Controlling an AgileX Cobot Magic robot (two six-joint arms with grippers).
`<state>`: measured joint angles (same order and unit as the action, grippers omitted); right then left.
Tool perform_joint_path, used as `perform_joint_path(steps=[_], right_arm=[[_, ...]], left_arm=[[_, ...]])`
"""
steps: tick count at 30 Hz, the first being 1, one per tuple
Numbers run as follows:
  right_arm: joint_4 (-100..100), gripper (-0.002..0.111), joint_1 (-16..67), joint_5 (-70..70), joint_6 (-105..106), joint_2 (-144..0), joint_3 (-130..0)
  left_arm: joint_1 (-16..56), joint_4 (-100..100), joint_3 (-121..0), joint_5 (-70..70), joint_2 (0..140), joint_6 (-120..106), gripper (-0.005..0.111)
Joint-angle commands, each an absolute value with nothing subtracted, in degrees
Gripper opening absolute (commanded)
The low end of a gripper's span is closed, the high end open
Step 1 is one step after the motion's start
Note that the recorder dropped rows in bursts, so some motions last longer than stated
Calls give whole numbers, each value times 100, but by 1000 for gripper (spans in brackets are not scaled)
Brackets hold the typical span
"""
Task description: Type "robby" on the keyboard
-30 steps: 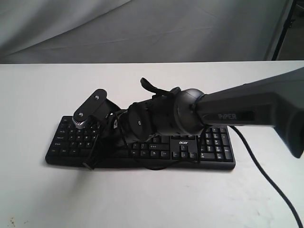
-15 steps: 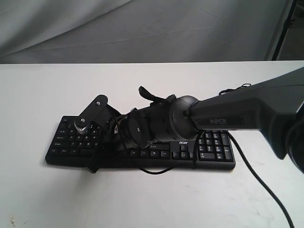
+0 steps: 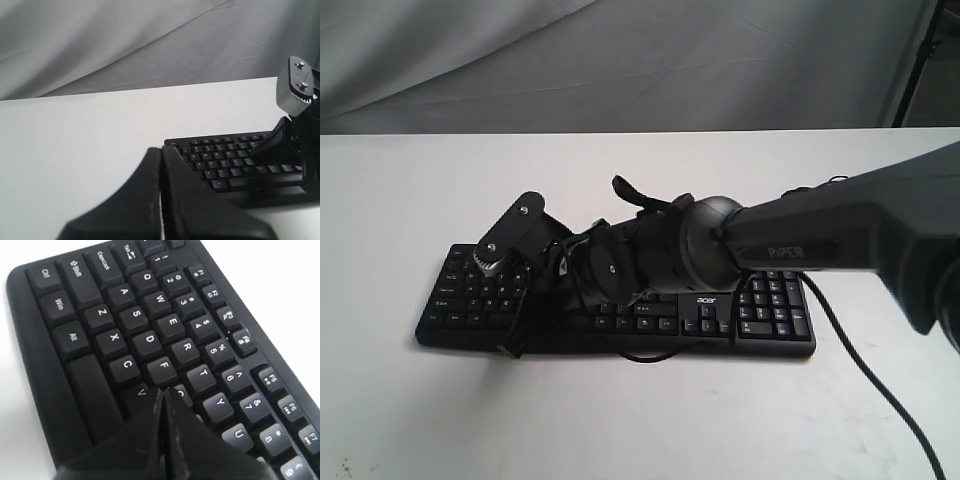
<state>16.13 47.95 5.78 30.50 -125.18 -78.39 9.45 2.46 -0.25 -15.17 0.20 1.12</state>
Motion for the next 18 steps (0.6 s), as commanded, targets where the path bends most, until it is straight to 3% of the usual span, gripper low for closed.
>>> perform_joint_path(steps=[1, 18], right_arm=[[1588, 0, 4797, 563, 3091, -12624, -7875], [1322, 0, 4516, 846, 2957, -12111, -8355]], left_arm=[[982, 274, 0, -1476, 0, 128, 0], [982, 274, 0, -1476, 0, 128, 0]])
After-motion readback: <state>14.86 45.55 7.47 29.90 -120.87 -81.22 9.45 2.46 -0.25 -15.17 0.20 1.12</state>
